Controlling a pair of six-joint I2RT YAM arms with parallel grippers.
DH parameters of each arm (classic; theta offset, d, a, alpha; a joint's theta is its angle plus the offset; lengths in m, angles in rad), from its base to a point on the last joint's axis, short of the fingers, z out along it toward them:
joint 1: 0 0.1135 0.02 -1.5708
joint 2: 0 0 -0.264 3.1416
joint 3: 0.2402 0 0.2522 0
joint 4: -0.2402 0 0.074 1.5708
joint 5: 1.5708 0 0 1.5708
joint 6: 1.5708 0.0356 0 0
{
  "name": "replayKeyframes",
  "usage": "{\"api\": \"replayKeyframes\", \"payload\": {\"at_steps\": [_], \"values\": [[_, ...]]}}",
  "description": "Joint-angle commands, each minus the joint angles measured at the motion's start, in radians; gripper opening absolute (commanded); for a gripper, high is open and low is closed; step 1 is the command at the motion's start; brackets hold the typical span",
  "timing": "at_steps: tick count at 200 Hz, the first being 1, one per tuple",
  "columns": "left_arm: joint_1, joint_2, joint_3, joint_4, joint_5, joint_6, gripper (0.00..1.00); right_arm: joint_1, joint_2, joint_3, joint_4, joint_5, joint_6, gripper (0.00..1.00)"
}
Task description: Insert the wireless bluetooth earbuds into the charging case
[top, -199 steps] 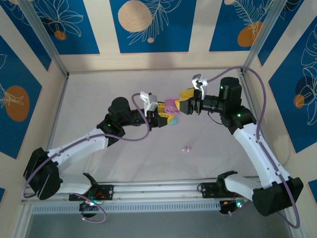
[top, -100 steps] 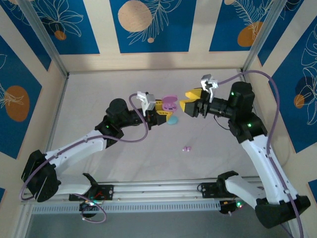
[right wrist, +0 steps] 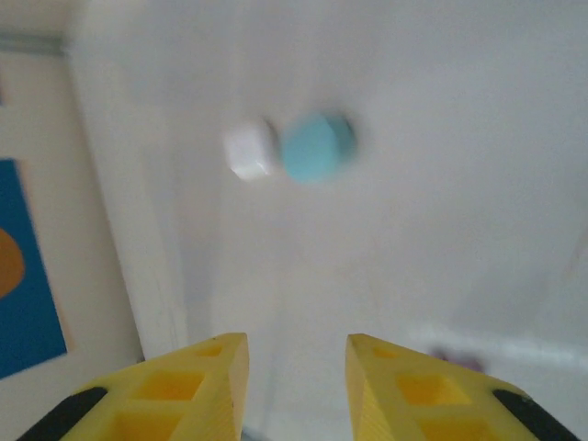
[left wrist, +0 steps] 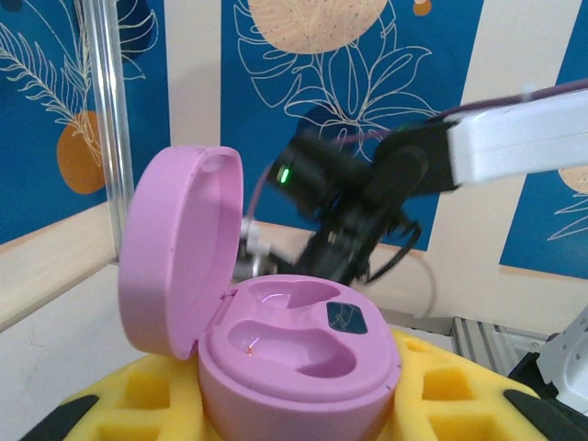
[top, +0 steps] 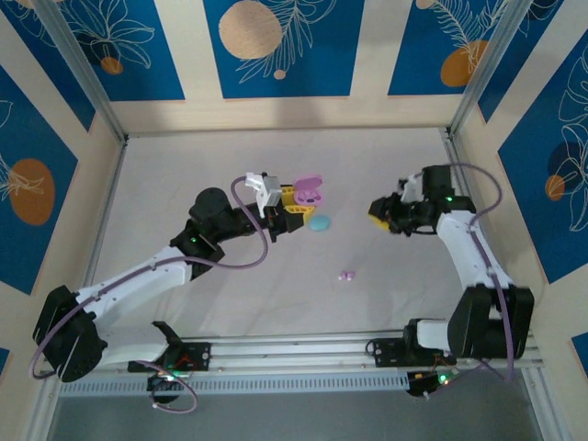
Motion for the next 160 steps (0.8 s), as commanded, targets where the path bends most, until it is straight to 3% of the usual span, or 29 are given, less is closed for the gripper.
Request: {"api": "replayKeyframes", "payload": {"at_steps": [1,81,112,160], "values": [[-0.012,-0.022,-0.008,0.03,-0.014,0.01,0.29,0.079,0.034,-0.027,-0.121,0.029,0.014,0.34],[-0.014,-0.018,-0.009,0.027,-0.021,0.009,0.29,0.297,0.162,-0.08,-0.09,0.199,0.056,0.28],[-0.014,-0.023,-0.008,0.02,-0.023,0.01,0.29,0.294,0.177,-0.099,-0.074,0.276,0.064,0.29],[-0.014,-0.028,-0.013,0.011,-0.024,0.013,0.29,0.273,0.222,-0.129,-0.045,0.24,0.062,0.33]]}}
